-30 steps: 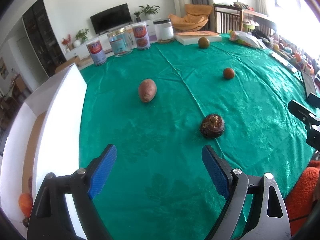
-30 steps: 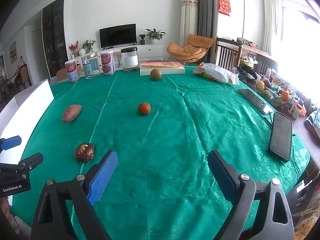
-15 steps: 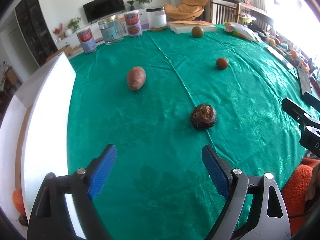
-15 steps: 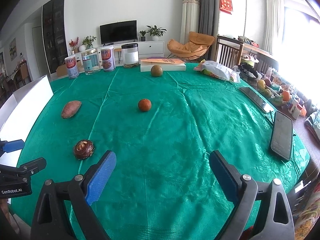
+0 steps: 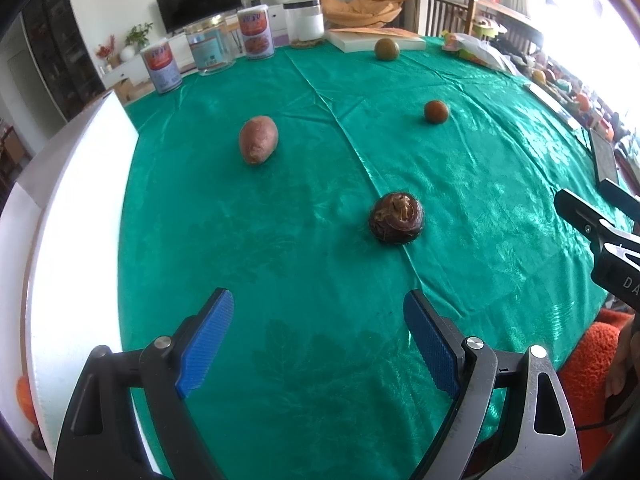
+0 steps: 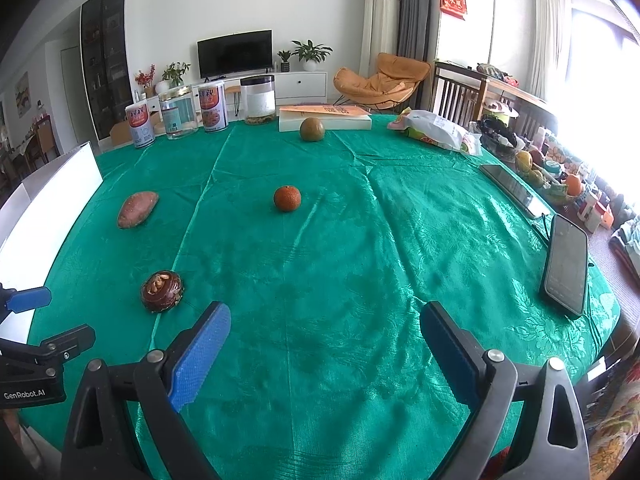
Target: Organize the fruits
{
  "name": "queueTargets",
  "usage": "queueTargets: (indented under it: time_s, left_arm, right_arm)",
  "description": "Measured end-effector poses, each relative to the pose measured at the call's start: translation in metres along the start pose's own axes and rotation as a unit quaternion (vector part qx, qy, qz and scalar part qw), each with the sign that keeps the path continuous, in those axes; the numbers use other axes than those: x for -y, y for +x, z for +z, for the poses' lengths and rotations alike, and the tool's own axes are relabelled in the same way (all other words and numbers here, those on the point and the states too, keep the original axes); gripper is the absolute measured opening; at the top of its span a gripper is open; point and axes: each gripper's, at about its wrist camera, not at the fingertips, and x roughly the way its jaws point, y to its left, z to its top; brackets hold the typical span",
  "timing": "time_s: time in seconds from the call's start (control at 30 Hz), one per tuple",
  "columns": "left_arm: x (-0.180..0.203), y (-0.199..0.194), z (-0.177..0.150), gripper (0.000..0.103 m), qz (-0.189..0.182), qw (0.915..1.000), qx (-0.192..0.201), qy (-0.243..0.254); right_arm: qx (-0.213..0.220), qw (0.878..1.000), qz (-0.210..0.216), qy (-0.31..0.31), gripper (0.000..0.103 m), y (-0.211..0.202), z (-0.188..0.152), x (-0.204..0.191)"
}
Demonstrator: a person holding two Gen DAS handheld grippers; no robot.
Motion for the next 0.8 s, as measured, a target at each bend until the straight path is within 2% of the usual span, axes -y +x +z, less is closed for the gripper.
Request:
queueTargets:
  time_s: [0.27,0.63,0.8]
  left_arm:
    - [0.001,0.001,-0.001,0.088,0.002,1.0,-0.002,0.003]
    - [0.001,-0.001,-0.003,0.088,0.006,1.0,-0.001,0.004]
    - [0.002,-0.003,-0.003,0.088,0.009,0.9999,0.001,0.006]
  right_arm:
    - [-0.01,1.0,-0.012,-0.001,0.095,0.004,0.0,0.0]
    - [-0.057,0.993,-0.099,-0.022,0.095,0.023,-0.002,-0.006]
    - [-0.064,0.991,-0.117,-0.02,0.095,0.024,-0.002,-0.003]
